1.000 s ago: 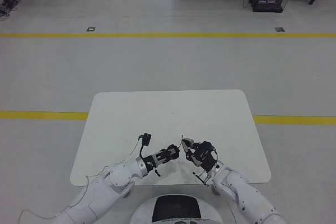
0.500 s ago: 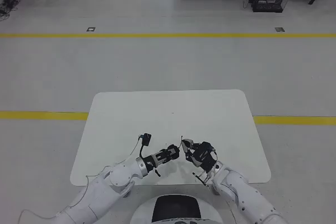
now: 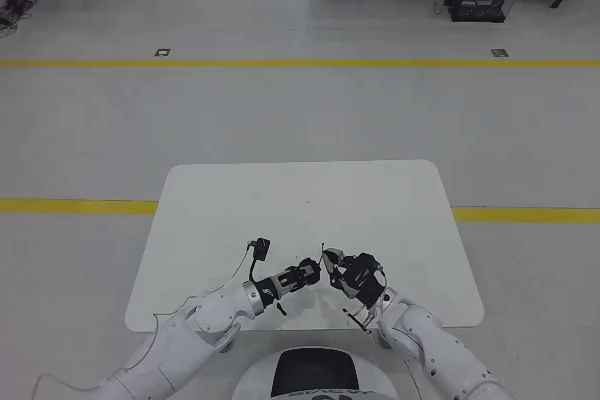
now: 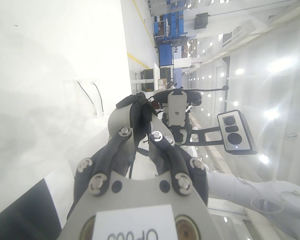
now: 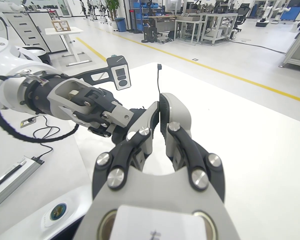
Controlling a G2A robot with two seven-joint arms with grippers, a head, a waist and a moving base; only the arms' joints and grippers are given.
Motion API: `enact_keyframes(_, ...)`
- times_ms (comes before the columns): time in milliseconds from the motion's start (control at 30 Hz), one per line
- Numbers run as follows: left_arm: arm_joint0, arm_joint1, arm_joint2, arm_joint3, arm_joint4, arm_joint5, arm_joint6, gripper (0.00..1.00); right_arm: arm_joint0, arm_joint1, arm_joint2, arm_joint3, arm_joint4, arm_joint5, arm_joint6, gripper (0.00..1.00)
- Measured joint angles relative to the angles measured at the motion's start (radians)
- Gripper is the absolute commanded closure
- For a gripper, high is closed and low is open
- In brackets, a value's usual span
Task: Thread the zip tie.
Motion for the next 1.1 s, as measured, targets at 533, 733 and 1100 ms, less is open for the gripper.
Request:
enact_keyframes(533, 0.000, 0.000, 0.000, 0.000, 0.000, 0.000, 0.000, 1.00, -0.066, 0.019, 0.083, -0.064, 0.025, -0.030, -0.044, 1.00)
enact_keyframes(733, 0.000, 0.000, 0.000, 0.000, 0.000, 0.000, 0.000, 1.00, -0.082, 0.026, 0.099, -0.079, 0.055, -0.055, -0.050, 1.00)
enact_keyframes(1100, 0.002, -0.001, -0.001, -0.002, -0.005, 0.001, 0.011, 1.00, -0.082, 0.026, 0.099, -0.080, 0.053, -0.054, -0.051, 1.00)
